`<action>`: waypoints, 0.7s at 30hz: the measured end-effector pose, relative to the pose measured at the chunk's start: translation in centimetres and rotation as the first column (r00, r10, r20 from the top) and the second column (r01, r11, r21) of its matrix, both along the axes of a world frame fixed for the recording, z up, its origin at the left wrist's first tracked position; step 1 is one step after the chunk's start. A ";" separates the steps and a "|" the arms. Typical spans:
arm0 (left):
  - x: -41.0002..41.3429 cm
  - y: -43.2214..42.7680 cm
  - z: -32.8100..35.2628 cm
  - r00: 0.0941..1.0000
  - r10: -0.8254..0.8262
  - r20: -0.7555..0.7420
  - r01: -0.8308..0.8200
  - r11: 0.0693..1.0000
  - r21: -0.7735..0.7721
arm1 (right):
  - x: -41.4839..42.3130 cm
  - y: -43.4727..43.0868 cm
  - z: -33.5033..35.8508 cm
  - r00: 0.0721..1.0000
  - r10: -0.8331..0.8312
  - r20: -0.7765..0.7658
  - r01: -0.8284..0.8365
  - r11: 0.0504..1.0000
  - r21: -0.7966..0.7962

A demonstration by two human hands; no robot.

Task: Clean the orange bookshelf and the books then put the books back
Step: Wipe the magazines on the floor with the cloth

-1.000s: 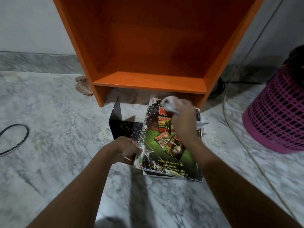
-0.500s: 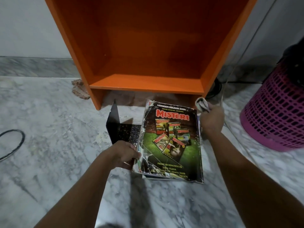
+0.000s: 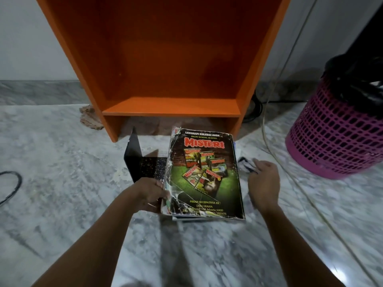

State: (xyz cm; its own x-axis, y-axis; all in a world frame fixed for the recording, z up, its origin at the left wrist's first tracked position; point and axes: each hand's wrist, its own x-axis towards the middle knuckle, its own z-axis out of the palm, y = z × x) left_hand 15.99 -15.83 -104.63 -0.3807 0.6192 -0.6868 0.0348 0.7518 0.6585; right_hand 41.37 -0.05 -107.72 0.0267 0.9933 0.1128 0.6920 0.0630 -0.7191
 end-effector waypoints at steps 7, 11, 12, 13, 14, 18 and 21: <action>-0.2 0.2 0.3 0.998 -0.063 -0.003 0.063 0.997 -0.045 | -8.9 -1.5 3.2 0.797 0.569 0.201 -0.602 0.771 0.208; -0.2 0.3 0.2 0.998 -0.066 0.006 0.067 0.995 -0.069 | -14.2 -1.4 1.8 0.510 0.719 0.472 -0.850 0.505 0.148; -0.3 0.3 0.2 0.998 -0.058 0.011 0.059 0.996 -0.073 | -14.9 -0.6 1.4 0.504 0.707 0.497 -0.848 0.513 0.130; -0.2 0.3 0.1 0.999 -0.049 0.019 0.051 0.996 -0.074 | -15.4 0.5 1.0 0.546 0.688 0.478 -0.817 0.562 0.124; -0.2 0.3 0.0 0.999 -0.037 0.027 0.039 0.996 -0.075 | -15.7 1.8 0.6 0.638 0.652 0.409 -0.749 0.648 0.135; 0.0 0.2 -0.1 0.999 -0.012 0.033 0.014 0.997 -0.074 | -14.3 7.8 0.9 0.934 0.295 0.201 -0.311 0.949 0.053; -0.2 0.2 0.3 0.999 -0.032 0.037 0.036 0.994 -0.101 | -12.2 9.8 2.1 0.995 0.060 0.075 -0.060 0.998 -0.004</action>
State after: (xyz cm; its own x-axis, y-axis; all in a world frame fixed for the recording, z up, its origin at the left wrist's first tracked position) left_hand 15.75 -15.67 -104.35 -0.3348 0.5579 -0.7594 0.0395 0.8135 0.5802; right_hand 29.20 9.78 -105.63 -0.0416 0.9930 0.1105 0.7391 0.1050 -0.6653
